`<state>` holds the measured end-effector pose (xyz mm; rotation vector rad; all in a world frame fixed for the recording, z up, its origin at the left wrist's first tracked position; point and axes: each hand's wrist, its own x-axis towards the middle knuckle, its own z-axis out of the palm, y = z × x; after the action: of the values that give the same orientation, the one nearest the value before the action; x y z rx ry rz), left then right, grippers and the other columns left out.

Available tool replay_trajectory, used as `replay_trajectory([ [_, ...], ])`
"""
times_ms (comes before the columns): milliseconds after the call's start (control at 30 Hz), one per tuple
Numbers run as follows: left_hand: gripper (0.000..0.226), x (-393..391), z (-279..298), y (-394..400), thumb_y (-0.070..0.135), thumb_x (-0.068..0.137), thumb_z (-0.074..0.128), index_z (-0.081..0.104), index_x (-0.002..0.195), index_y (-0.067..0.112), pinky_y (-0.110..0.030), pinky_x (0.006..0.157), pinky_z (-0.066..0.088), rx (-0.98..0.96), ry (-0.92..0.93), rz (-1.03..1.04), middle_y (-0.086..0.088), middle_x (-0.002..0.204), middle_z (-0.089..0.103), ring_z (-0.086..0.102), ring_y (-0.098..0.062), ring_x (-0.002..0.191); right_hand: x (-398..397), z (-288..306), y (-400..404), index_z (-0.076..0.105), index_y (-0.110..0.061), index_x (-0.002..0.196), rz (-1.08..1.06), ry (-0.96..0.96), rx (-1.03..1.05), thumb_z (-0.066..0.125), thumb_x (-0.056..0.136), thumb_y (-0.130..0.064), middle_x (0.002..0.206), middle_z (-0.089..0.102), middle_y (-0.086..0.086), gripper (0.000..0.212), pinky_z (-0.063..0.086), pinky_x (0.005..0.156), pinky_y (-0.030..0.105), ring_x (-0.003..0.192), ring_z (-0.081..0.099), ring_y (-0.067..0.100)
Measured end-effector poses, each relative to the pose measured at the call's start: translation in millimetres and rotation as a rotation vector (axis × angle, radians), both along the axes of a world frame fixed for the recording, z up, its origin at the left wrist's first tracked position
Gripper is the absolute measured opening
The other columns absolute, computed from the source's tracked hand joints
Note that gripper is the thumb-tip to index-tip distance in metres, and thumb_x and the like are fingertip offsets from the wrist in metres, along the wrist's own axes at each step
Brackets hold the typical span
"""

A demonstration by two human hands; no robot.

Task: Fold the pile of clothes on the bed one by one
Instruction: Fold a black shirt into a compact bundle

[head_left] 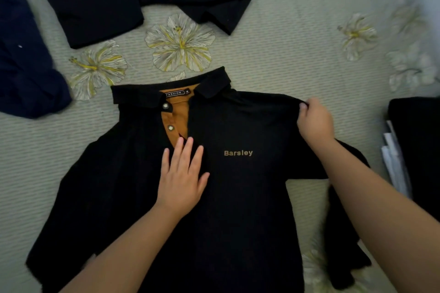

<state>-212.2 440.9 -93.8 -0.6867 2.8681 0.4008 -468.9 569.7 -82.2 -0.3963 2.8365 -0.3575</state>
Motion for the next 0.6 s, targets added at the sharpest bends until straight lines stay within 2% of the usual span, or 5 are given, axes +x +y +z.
replay_trajectory([
  [100, 0.069, -0.5, -5.1, 5.3, 0.034, 0.07, 0.076, 0.051, 0.128, 0.005, -0.052, 0.102, 0.026, 0.038, -0.093, 0.013, -0.023, 0.136, 0.045, 0.029, -0.034, 0.13, -11.3, -6.0, 7.0, 0.049, 0.002, 0.1, 0.103, 0.006, 0.181, 0.036, 0.098, -0.022, 0.102, 0.058, 0.022, 0.027, 0.029, 0.066, 0.033, 0.091, 0.055, 0.035],
  [300, 0.069, -1.7, -14.5, 6.3, 0.029, 0.068, 0.078, 0.053, 0.125, 0.001, -0.055, 0.1, 0.024, -0.013, -0.113, 0.021, -0.028, 0.134, 0.045, 0.036, -0.043, 0.127, -19.7, -12.7, 13.5, 0.05, 0.0, 0.115, 0.295, 0.097, 0.172, 0.038, 0.097, -0.025, 0.115, 0.053, 0.021, 0.033, 0.033, 0.084, 0.041, 0.105, 0.048, 0.034],
  [367, 0.067, -1.9, -15.7, 7.3, 0.027, 0.072, 0.075, 0.05, 0.128, 0.001, -0.056, 0.102, 0.021, -0.007, -0.113, 0.028, -0.028, 0.137, 0.04, 0.033, -0.044, 0.129, -15.5, -5.3, 30.2, 0.049, -0.002, 0.123, 0.238, 0.122, 0.054, 0.044, 0.094, -0.026, 0.119, 0.053, 0.02, 0.038, 0.031, 0.091, 0.041, 0.111, 0.047, 0.033],
  [467, 0.065, -0.9, -16.5, 9.0, 0.028, 0.08, 0.067, 0.042, 0.134, 0.003, -0.054, 0.107, 0.013, -0.008, -0.121, 0.031, -0.026, 0.144, 0.03, 0.023, -0.042, 0.135, 9.0, 13.5, 80.5, 0.052, 0.005, 0.118, 0.13, 0.203, -0.101, 0.055, 0.087, -0.023, 0.112, 0.056, 0.026, 0.043, 0.036, 0.09, 0.044, 0.106, 0.05, 0.039],
  [600, 0.065, -0.6, -16.9, 10.5, 0.039, 0.089, 0.049, 0.026, 0.143, 0.011, -0.046, 0.112, -0.001, -0.035, -0.185, 0.051, -0.017, 0.153, 0.011, 0.002, -0.031, 0.141, 70.4, 22.6, 163.1, 0.041, 0.003, 0.131, -0.091, 0.054, 0.108, 0.072, 0.076, -0.029, 0.125, 0.045, 0.032, 0.071, 0.037, 0.092, 0.05, 0.113, 0.044, 0.045],
])
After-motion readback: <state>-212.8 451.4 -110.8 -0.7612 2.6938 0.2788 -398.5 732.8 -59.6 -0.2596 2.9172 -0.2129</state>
